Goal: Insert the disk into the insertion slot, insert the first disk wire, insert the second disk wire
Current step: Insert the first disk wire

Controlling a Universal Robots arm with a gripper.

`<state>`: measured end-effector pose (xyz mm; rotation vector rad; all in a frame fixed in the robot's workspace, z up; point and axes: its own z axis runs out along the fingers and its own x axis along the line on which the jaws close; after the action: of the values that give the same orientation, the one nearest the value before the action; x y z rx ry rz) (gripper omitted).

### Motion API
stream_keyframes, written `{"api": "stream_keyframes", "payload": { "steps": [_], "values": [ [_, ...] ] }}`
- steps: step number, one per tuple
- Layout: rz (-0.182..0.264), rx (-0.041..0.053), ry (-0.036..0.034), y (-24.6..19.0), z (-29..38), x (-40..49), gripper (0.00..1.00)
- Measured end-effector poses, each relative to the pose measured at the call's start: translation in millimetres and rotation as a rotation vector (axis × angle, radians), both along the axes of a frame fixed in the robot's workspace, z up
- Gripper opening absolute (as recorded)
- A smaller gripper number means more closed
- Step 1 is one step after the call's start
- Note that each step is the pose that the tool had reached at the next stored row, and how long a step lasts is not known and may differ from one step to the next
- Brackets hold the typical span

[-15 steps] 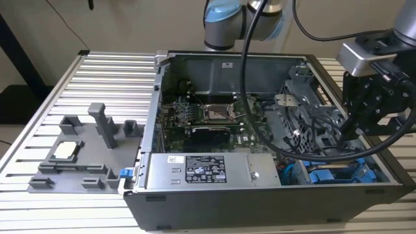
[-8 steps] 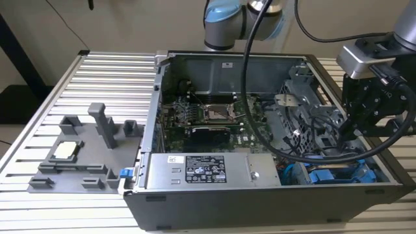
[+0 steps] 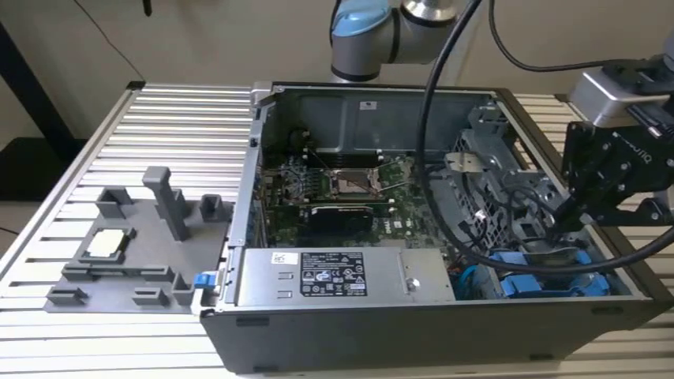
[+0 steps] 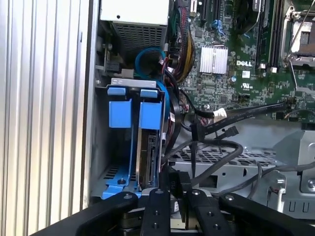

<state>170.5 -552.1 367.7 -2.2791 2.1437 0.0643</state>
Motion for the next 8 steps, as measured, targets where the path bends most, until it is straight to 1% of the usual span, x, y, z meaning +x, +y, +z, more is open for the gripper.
{"api": "stream_keyframes", "payload": {
  "steps": [4,5,6,8],
  "values": [
    [0.0,0.0001,0.0237,-4.9,-2.0,2.1,0.19],
    [0.0,0.0001,0.0276,-6.5,-2.7,2.4,0.19],
    [-0.001,0.0002,0.0294,-8.2,-3.6,2.8,0.19],
    [-0.003,0.0002,0.0299,-11.0,-5.9,3.1,0.19]
  ]
}}
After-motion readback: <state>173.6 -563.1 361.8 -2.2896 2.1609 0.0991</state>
